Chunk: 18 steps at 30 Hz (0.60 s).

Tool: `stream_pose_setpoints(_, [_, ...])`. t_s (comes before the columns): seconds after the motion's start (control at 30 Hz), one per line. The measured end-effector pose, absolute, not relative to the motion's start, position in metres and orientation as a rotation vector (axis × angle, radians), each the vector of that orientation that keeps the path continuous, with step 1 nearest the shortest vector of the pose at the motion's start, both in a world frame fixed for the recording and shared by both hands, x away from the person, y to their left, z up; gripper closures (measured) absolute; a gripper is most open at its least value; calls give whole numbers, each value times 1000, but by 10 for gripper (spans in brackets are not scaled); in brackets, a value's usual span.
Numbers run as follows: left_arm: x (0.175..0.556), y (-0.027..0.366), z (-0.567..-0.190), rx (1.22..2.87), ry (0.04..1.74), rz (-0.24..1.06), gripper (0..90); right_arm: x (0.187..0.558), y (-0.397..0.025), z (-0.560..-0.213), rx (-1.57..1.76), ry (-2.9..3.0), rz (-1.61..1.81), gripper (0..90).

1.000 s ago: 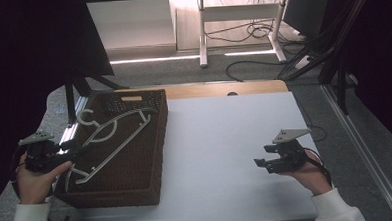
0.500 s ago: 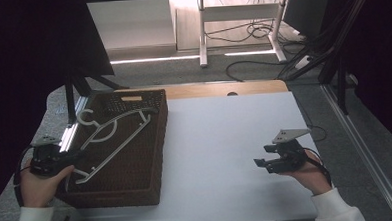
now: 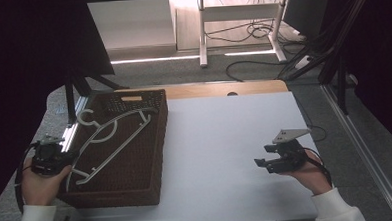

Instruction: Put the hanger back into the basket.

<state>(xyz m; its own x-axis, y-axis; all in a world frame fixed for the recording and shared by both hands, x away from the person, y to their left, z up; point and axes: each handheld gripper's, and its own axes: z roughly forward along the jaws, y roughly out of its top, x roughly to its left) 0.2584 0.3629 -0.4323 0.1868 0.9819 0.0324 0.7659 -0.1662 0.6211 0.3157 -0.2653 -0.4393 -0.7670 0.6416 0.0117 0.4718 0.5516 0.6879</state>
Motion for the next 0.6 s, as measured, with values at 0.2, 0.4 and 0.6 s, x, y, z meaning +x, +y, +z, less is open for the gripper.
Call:
stream_pose_setpoints(0.2, [266, 353, -441, 2083, 1642, 555, 900, 316, -265, -440, 927, 2552, 1013, 358])
stream_pose_setpoints(0.4, [266, 350, -440, 2079, 1626, 525, 900, 316, -266, -439, 928, 2545, 1012, 358])
stream_pose_setpoints(0.6, [258, 338, -423, 2016, 1495, 468, 900, 316, -266, -440, 926, 2548, 1010, 358])
